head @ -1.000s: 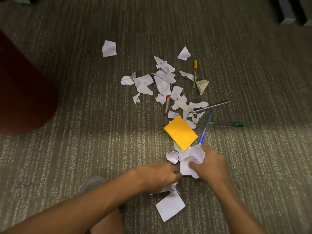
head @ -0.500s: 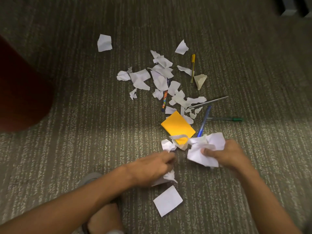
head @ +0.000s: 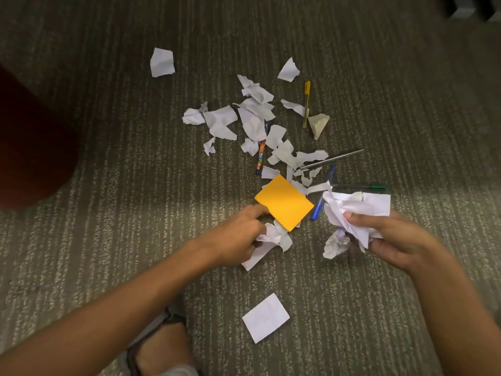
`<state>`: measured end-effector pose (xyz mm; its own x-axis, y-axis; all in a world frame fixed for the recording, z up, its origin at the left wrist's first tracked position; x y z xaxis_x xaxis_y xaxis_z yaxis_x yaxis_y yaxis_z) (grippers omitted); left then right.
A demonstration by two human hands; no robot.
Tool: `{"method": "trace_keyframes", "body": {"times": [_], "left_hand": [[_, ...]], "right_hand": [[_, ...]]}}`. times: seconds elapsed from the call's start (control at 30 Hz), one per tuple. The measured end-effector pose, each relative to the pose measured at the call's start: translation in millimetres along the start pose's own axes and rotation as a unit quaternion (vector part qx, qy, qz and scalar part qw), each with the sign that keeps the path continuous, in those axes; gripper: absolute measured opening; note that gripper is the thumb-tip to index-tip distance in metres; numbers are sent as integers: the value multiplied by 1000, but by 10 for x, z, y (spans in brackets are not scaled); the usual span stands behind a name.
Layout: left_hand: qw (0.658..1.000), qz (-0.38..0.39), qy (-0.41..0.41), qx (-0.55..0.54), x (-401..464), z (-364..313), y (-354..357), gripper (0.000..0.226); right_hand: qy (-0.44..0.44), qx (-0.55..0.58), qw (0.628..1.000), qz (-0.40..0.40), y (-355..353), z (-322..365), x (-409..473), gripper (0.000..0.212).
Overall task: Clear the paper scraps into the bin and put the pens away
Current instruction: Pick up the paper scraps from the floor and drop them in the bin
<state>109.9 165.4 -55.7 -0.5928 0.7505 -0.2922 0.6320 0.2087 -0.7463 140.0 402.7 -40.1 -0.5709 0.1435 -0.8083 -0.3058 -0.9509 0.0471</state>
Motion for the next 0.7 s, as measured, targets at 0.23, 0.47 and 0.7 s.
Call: {"method": "trace_keyframes", "body": {"times": [0.23,0.47,0.7], "left_hand": [[997,-40,2,60,100,-173,100,12],[983,-65,-97,-141,-16,178,-73,16],[939,-162,-160,-257,-195,530,-498,20]], "right_hand": [[54,111,991,53,146,-104,-61,48],[66,92,990,87,394,-140,-27,47],[57,110,980,155,896,-97,-41,35]]}}
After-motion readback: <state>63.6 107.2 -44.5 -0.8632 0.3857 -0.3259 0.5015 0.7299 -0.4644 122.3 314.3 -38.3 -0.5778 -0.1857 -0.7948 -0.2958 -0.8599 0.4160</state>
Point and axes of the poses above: each hand's wrist, its own x-axis towards the middle knuckle, its own y-axis out of the palm, z = x × y, the point moved 8 cm from there along x, towards the middle knuckle, and after that the axes turned 2 degrees about -x, right-handed, at the moved point
